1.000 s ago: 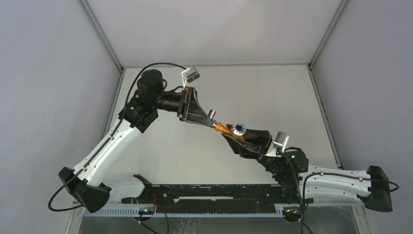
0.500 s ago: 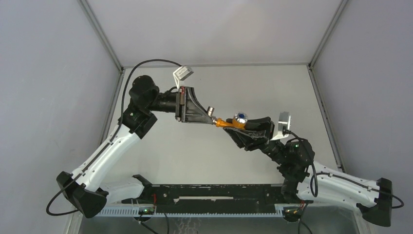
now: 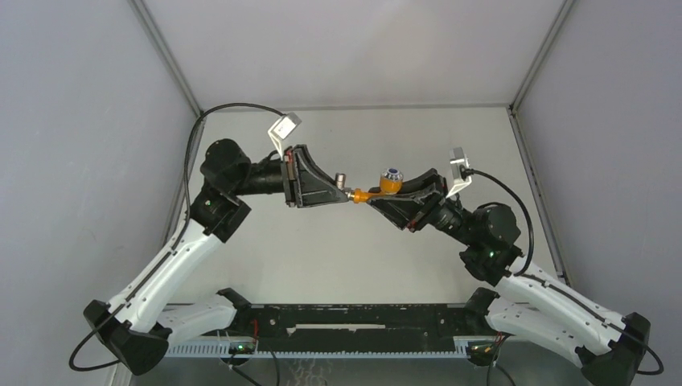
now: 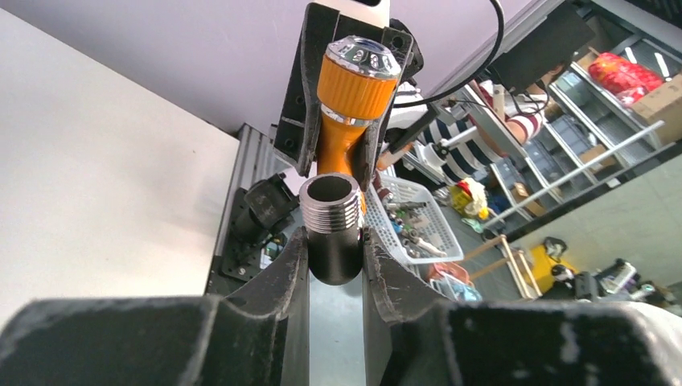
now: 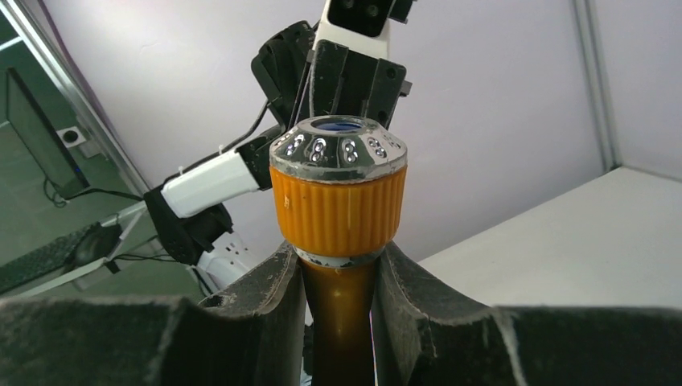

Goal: Install the water faucets

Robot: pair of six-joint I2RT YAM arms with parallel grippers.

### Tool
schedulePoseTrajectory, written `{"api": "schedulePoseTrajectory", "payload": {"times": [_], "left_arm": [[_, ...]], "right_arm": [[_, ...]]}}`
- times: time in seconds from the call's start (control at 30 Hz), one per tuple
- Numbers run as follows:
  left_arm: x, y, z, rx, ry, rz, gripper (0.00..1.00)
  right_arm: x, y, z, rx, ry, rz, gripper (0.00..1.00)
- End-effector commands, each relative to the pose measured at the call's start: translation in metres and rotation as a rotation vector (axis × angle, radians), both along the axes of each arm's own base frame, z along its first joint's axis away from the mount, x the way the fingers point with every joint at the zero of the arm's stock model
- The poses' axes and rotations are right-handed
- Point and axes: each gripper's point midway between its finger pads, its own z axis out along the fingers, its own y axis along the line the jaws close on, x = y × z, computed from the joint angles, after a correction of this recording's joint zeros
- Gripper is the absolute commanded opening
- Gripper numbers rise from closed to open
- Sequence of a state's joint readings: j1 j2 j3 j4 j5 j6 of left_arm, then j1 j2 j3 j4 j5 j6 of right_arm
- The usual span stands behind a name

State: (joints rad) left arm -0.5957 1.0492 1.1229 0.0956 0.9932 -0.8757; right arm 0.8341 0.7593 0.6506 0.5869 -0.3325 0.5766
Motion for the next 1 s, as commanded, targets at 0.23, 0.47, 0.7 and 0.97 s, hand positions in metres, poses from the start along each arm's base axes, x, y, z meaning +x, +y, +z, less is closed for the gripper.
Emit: {"api": "schedulePoseTrajectory", "payload": {"times": [0.23, 0.47, 0.7, 0.97], "left_arm": [[0.002, 0.008, -0.001, -0.058, -0.333, 0.169, 0.00], [0.009, 0.010, -0.020, 0.034, -0.420, 0.241, 0.00], [0.032, 0.011, -0.035, 0.123, -0.480, 0.379, 0.00], [0.048, 0.009, -0.050, 0.230, -0.592, 0.475, 0.00]], "right_arm": [[-0.009, 0.018, -0.010, -0.086, 0.256, 0.313, 0.00], [-0.014, 0.025, -0.008, -0.161, 0.315, 0.435, 0.00], [-0.015, 0.027, -0.008, -0.206, 0.386, 0.508, 0.00], [-0.007, 0.030, -0.013, -0.274, 0.506, 0.550, 0.00]]}}
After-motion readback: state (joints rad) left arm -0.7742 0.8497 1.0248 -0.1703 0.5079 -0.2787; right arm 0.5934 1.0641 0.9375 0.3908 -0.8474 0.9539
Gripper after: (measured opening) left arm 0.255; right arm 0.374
